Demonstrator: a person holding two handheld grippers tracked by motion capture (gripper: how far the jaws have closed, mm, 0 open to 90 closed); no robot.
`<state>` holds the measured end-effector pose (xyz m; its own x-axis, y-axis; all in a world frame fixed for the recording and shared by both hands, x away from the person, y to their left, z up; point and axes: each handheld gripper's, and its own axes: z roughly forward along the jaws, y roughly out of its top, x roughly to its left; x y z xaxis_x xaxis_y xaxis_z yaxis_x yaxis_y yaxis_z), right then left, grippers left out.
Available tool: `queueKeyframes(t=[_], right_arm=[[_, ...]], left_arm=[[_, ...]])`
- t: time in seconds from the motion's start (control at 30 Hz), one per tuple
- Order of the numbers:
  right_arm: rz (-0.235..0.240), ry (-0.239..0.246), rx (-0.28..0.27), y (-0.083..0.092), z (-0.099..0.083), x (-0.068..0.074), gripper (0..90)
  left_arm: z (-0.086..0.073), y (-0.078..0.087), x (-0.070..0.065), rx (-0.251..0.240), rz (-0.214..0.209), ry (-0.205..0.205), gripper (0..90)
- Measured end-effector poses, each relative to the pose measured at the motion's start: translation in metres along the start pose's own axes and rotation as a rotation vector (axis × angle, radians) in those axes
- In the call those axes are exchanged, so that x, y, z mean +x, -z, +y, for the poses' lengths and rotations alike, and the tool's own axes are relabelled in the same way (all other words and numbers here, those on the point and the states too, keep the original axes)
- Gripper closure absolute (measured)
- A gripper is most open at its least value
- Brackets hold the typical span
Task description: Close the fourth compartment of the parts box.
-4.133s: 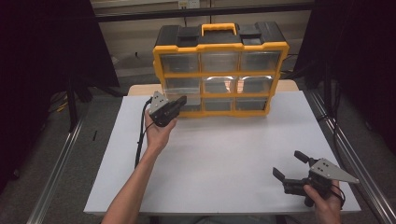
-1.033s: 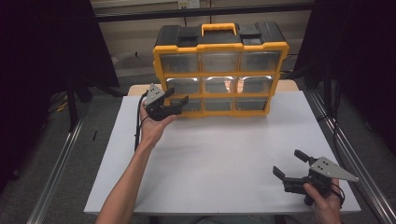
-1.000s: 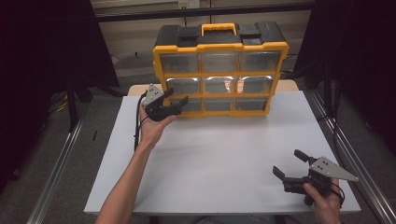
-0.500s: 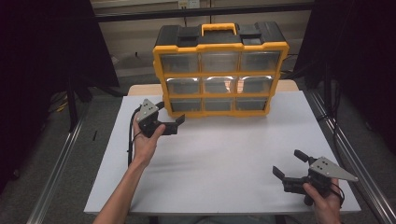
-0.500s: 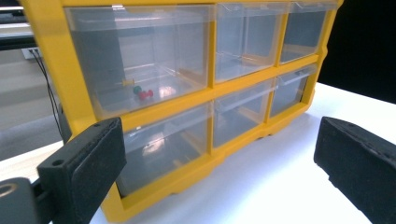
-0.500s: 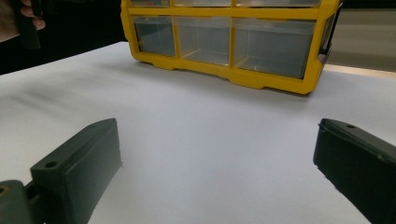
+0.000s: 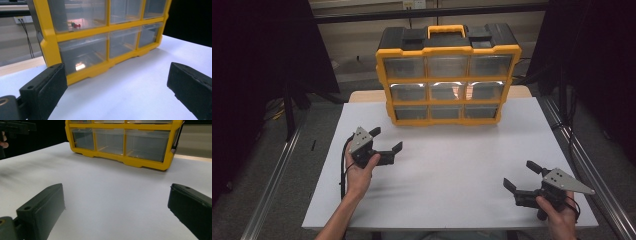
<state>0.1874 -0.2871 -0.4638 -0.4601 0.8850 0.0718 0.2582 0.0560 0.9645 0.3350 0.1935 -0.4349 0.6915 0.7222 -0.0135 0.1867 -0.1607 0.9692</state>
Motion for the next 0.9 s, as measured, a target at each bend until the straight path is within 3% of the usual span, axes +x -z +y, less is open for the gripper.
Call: queueKeyframes(t=[0.17,0.23,0.37,0.43,0.57,0.73,0.8,0.9], right_arm=[[-0.003,0.0,0.002,0.0,0.0,0.0,0.6],[-0.001,-0.001,0.003,0.0,0.0,0.0,0.6],[-0.005,-0.002,0.0,0.001,0.0,0.0,0.6],[-0.008,-0.002,-0.002,0.001,0.0,0.0,0.6],[-0.007,-0.003,-0.001,0.001,0.0,0.0,0.6],[-0.01,-0.003,0.0,0.001,0.0,-0.001,0.6],[-0.01,-0.005,0.001,0.001,0.0,-0.001,0.6],[-0.009,-0.003,-0.001,0.001,0.0,0.0,0.6]], left_arm=[[-0.008,0.016,-0.006,-0.008,0.012,0.009,3.2],[-0.012,0.022,-0.011,-0.008,0.024,-0.02,2.7],[-0.018,0.032,-0.012,-0.015,0.001,0.026,2.5],[-0.021,0.038,-0.012,-0.012,0.028,0.043,2.6],[-0.028,0.049,-0.012,-0.007,0.045,0.045,3.1],[-0.035,0.063,-0.017,-0.002,0.019,0.052,2.8],[-0.039,0.068,-0.018,0.005,0.017,0.022,3.0],[-0.044,0.076,-0.017,-0.001,0.043,0.056,3.5]])
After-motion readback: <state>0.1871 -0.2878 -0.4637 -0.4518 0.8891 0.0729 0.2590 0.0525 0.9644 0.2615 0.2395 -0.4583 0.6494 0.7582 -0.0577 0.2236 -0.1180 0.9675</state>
